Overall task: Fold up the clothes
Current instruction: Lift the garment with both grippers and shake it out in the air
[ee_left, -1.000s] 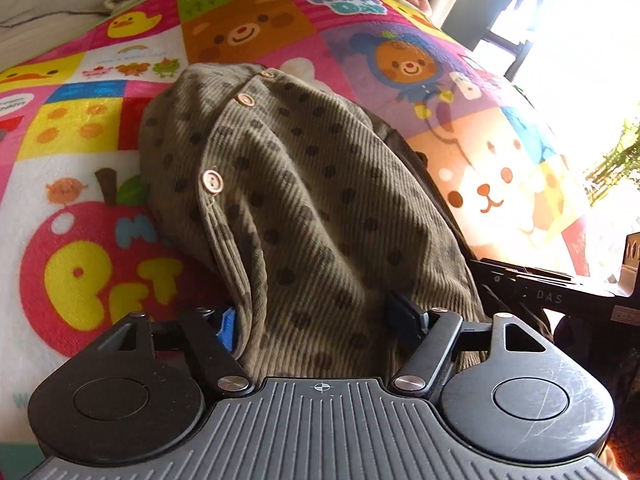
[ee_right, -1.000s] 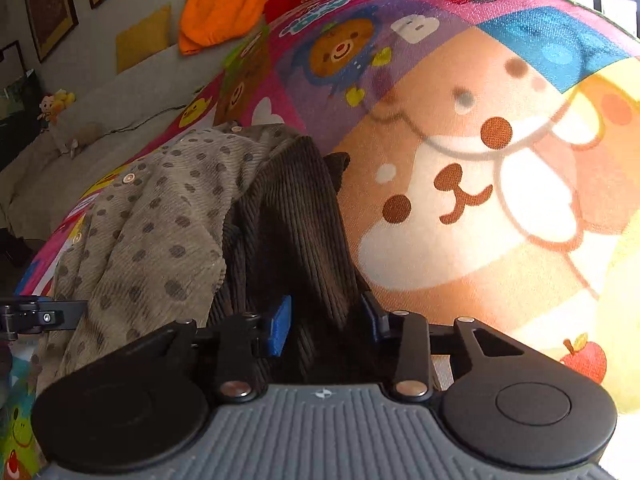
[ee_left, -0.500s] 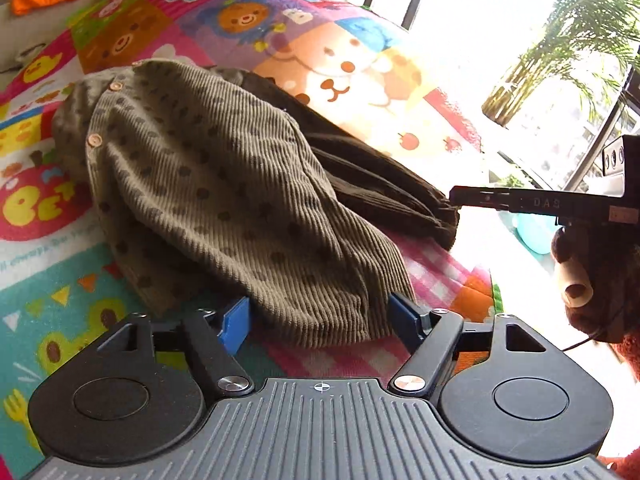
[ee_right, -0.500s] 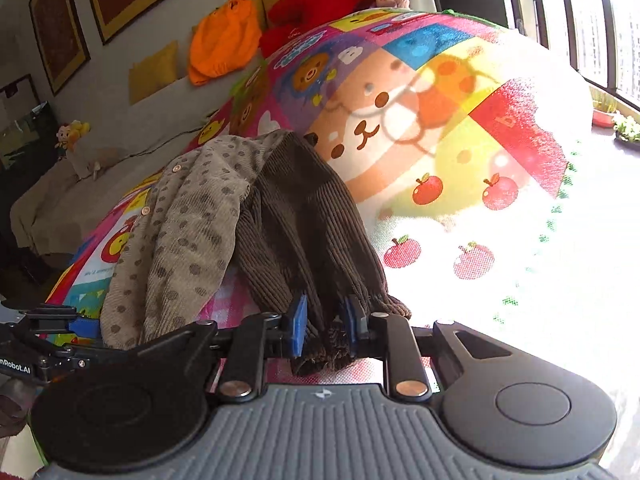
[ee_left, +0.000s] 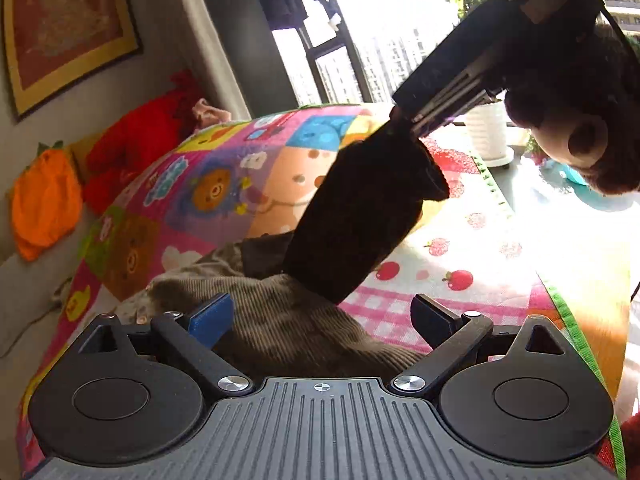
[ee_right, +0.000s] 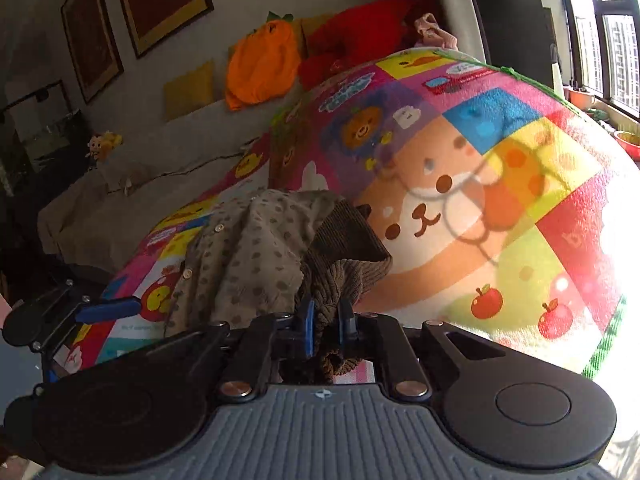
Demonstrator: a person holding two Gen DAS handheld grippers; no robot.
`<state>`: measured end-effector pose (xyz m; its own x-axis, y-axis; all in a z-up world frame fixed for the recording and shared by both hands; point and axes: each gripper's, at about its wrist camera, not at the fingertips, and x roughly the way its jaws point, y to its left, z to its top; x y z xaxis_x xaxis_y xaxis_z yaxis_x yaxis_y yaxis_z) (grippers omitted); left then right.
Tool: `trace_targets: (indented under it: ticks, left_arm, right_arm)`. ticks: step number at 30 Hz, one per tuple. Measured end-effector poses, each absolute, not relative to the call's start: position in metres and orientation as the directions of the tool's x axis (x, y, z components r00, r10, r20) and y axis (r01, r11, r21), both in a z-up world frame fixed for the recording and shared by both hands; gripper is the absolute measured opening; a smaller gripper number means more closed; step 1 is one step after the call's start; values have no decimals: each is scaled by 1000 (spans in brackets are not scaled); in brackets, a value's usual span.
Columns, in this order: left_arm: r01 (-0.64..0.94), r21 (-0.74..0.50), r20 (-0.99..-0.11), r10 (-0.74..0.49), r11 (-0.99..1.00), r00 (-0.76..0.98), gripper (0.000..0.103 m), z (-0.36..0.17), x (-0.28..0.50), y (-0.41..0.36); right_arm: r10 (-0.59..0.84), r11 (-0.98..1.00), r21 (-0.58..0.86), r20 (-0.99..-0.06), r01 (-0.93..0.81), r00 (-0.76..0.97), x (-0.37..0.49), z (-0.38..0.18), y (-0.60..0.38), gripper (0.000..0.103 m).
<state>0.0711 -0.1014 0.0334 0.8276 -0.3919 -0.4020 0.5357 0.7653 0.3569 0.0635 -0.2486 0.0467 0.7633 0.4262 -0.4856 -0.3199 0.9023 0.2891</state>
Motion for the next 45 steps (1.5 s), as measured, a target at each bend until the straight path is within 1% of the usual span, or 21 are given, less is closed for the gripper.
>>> trace_targets:
  ticks: [3,6,7,8,10,12,16,17,19,20,21,24,26,29,31,34,37,38,39,40,45]
  left_arm:
    - [426,438,-261,-341,791,903,99,42,87,-119]
    - [309,467,-122,-286,829,951,99,52,108,-128]
    - [277,455,-77,-272,846,959,95,57,116,-123]
    - [255,433,-70,-250,865,966,86,63,126,-114]
    - [209,386,-56,-203,899,978,31,75,144,-95]
    - [217,271,-87,-200,938,976,8,87,162,-57]
    - [20,146,-56,-12,989,998,6,102,171,41]
    - [-41,115,-52,47,993,998,6,105,170,68]
    - [-145,84,-82,152,986,985,6,103,160,119]
    - [-197,70,-98,204,978,974,6,102,156,145]
    - [-249,56,-115,254,967,960,5,101,151,171]
    - [-360,35,-173,361,932,916,5,90,135,229]
    - [-403,-16,-216,390,915,895,5,85,121,257]
    - [-453,-74,-270,420,888,866,5,75,102,290]
    - [-470,-71,-289,433,880,854,5,68,97,299]
    - [-480,-55,-308,442,876,842,5,60,94,306]
    - [-483,-50,-302,447,874,842,5,53,93,303]
    - [-484,-52,-297,449,874,843,5,55,91,301]
    - [-485,-53,-292,451,873,843,5,56,90,299]
    - [-483,-53,-284,450,874,847,5,61,88,297]
    - [-459,-49,-187,443,887,877,5,96,69,280]
  right_arm:
    - [513,853,335,-395,-400,762,67,98,-238,10]
    - [615,784,368,-360,-499,702,78,134,-212,10]
    - [634,770,368,-361,-520,683,80,140,-202,10]
    - [653,755,369,-362,-541,665,83,145,-192,10]
    - [681,732,359,-368,-579,633,88,154,-171,10]
    - [695,719,331,-374,-611,614,92,159,-150,10]
    - [708,706,306,-326,-639,627,106,165,-126,12]
    - [711,703,303,-310,-643,631,110,167,-122,15]
    - [678,735,298,-297,-610,672,126,163,-121,33]
    - [644,765,284,-304,-578,702,138,158,-121,44]
    - [598,802,257,-328,-540,731,154,149,-119,48]
    - [480,876,192,-432,-442,763,196,114,-111,49]
    - [400,914,163,-522,-373,753,230,78,-106,49]
    - [320,940,102,-596,-326,736,267,30,-92,49]
    - [270,937,-14,-601,-348,752,278,5,-73,50]
    - [199,870,-261,-591,-418,782,291,-28,-37,67]
    - [117,813,-407,-586,-416,802,305,-50,-16,67]
    - [88,803,-438,-585,-405,806,310,-56,-13,61]
    - [59,791,-468,-584,-395,810,315,-61,-9,24]
    - [31,779,-496,-580,-383,814,320,-66,-5,1]
    - [71,886,-389,-420,-250,905,291,12,-64,2]
